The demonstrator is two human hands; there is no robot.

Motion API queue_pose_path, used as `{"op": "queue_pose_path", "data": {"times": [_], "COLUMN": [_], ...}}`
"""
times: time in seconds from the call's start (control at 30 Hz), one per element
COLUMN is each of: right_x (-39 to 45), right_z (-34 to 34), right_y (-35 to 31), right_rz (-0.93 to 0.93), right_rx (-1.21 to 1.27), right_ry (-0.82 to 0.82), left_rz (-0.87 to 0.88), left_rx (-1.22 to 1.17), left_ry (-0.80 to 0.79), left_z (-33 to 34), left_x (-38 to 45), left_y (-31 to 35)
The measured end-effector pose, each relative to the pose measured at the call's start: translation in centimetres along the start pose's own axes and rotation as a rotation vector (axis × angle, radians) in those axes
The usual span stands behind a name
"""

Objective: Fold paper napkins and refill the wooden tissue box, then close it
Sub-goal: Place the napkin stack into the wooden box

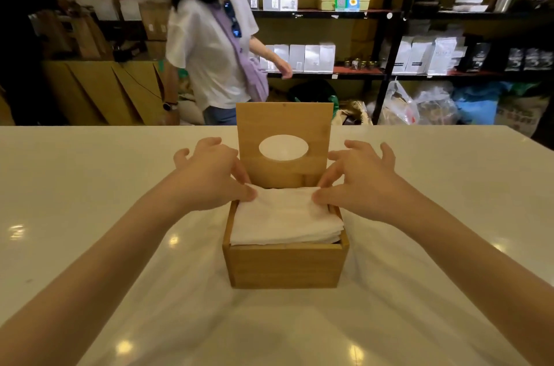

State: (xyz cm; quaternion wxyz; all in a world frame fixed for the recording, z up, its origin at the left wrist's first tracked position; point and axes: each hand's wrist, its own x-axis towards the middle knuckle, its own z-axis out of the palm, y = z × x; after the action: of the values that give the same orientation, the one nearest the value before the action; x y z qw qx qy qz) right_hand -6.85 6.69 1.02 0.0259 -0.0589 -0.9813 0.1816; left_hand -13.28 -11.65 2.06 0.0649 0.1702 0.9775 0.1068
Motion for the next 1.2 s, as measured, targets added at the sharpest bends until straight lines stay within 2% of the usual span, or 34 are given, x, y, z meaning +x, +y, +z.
{"op": "queue_pose_path", "data": {"times": [0.3,0.53,0.67,0.73,0.83,0.9,1.03,1.13,1.2], "right_x": [0.2,0.2,-0.9,-1.7,-2.2,-2.3,-2.0,-1.7,-1.5], "right_z": [0.7,1.3,1.2,0.5,-0.4,-0.3,0.5,0.4,0.2], "right_y": [-1.4,-2.5,-2.6,-2.3,-1.8,-1.6,-1.5,-1.7,-2.0], "right_rz": [0.01,0.033,0.02,0.022,0.004,0.01,0.023,0.055,0.067], "right_rx": [-0.32,-0.543,-0.51,-0.437,-0.216,-0.087,-0.113,-0.081,-0.113], "right_ry": [-0.007,0.033,0.147,0.143,0.031,-0.091,-0.27,-0.389,-0.413], "left_rz": [-0.013,-0.022,-0.006,0.017,0.08,0.082,0.041,0.011,0.002], "left_rx": [0.206,0.348,0.393,0.392,0.29,0.272,0.221,0.22,0.242], "left_ry": [0.05,0.025,0.067,0.109,0.116,0.005,-0.254,-0.32,-0.331], "left_z": [1.4,2.0,2.0,1.6,1.0,1.2,1.8,1.8,1.9], "left_x": [0.7,0.7,-0.5,-1.6,-2.5,-2.4,-1.6,-1.2,-1.2], "left_y": [1.4,1.6,1.7,1.6,1.4,1.3,0.8,0.6,0.9]}}
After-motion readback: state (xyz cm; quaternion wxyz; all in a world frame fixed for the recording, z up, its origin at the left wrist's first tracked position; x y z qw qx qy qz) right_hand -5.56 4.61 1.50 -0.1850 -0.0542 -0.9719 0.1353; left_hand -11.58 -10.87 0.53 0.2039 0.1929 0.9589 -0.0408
